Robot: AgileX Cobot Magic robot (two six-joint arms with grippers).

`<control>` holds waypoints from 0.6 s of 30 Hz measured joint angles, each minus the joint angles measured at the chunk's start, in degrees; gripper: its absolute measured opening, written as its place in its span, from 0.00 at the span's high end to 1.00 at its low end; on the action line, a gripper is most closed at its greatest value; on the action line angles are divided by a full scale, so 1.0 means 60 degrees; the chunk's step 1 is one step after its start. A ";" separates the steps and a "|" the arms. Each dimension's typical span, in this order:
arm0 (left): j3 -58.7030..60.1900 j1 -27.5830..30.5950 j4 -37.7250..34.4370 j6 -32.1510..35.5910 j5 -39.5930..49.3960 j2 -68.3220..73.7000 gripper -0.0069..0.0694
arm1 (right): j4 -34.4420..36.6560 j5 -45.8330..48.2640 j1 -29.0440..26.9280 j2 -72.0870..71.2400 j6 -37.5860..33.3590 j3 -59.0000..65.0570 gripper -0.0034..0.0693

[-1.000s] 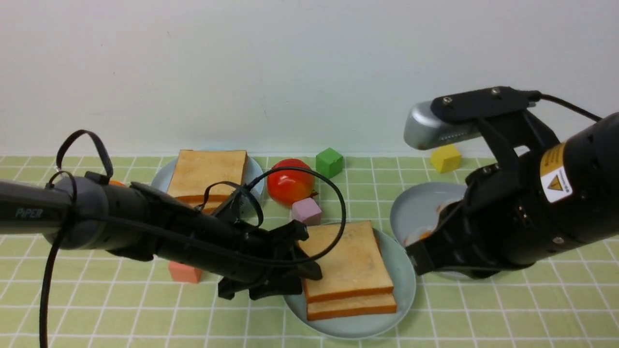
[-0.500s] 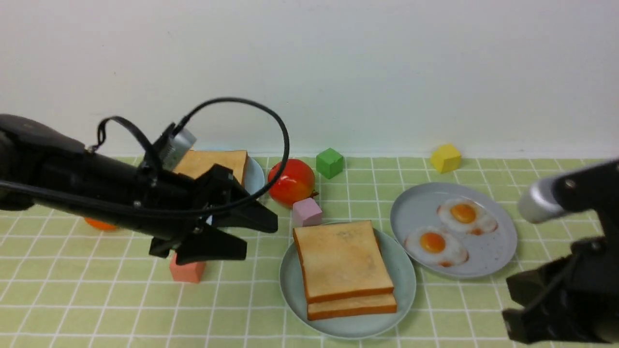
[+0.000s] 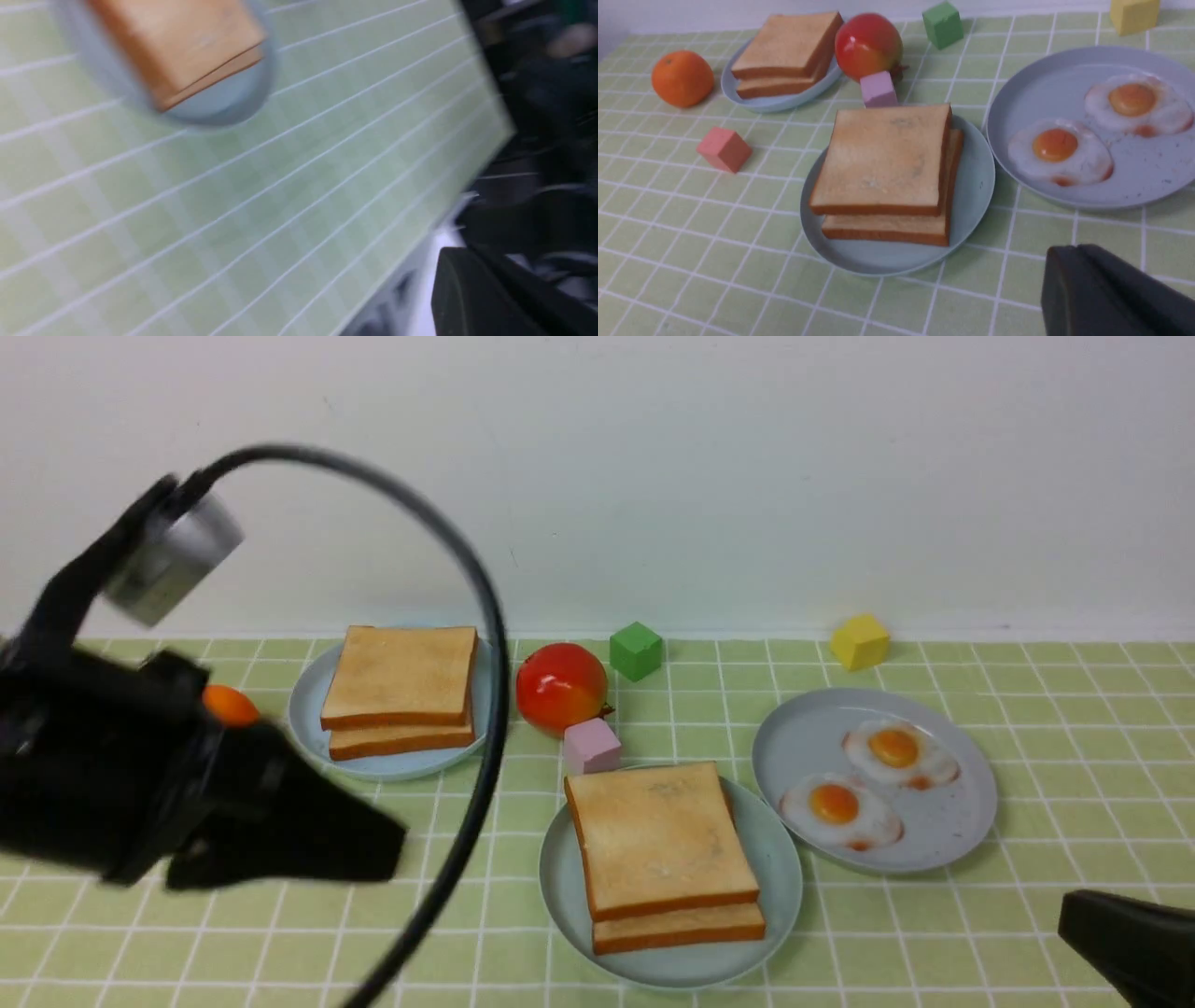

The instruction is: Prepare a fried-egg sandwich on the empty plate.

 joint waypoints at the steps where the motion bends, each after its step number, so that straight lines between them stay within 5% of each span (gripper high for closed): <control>1: 0.0227 0.0000 0.0601 -0.0352 -0.0054 -0.0437 0.93 | -0.0214 -0.0021 0.0000 -0.0012 0.0172 0.0010 0.91; 8: 0.0971 0.0000 0.6182 -0.4262 -0.0859 -0.3501 0.93 | -0.1187 -0.0103 0.0000 -0.0012 0.0424 0.0028 0.89; 13: 0.0982 0.0000 0.7198 -0.5583 -0.1332 -0.4816 0.93 | -0.1701 -0.0137 0.0000 -0.0012 0.0451 0.0028 0.88; 18: 0.0982 0.0000 0.7289 -0.5751 -0.1333 -0.5343 0.93 | -0.2114 -0.0169 0.0000 -0.0012 0.0451 0.0028 0.88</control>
